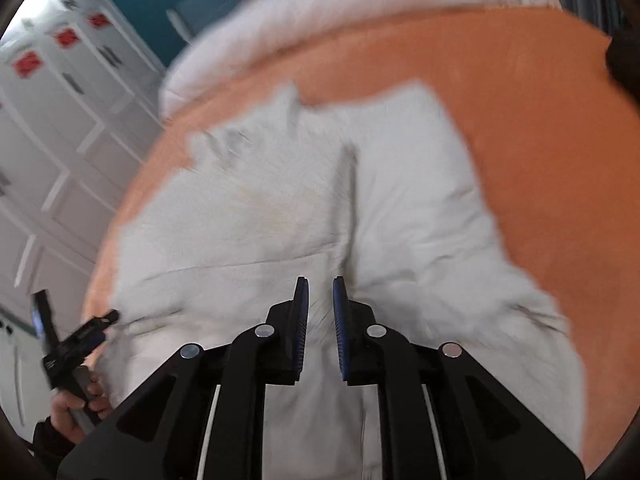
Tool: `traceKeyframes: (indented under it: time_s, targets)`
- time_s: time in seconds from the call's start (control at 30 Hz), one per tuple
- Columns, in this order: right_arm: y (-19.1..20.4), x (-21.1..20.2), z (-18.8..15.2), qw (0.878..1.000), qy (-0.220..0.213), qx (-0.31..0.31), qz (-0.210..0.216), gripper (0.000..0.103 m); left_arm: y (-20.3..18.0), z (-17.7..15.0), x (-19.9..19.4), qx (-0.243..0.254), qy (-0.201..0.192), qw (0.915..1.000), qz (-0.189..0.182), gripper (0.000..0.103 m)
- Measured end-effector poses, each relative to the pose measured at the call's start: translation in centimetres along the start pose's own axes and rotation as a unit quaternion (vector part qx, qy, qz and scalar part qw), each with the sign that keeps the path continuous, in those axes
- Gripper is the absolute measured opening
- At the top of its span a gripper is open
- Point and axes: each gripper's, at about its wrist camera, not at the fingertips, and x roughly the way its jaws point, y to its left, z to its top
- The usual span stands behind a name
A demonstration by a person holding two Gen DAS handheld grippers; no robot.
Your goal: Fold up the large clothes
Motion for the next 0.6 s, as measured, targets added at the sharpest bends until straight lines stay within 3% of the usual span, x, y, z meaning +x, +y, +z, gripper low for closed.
traceKeyframes:
  time_s: [0.13,0.27,0.37,0.53,0.6]
  targets:
    - [-0.4,-7.7,-3.0,0.999,-0.022,-0.031,0.033,0.036,3.1,-2.3,-6.4,-0.005,-0.015,0.9991,-0.04,0.087]
    - [-2.0,-14.6,-8.5,0.997,-0.012,-0.081,0.011,0.058,5.9,-6.1,-11.4,0.006,-0.004,0.9991,-0.043,0.089]
    - [-3.8,-17.7,-13.4,0.995,0.023,-0.092,-0.017,0.062,7.9,-9.4,-13.7,0.009,0.024,0.9989,-0.039,0.09]
    - [-7.8,-19.3,-19.8,0.994,0.092,-0.041,-0.05,0.064,9.3,-14.5,-13.7,-0.034,0.094,0.9924,-0.071,0.09]
    - [-8.8,-19.7,-21.2,0.995,0.091,-0.014,-0.043,0.064,8.8,-15.6,-14.0,-0.032,0.082,0.9941,-0.064,0.09]
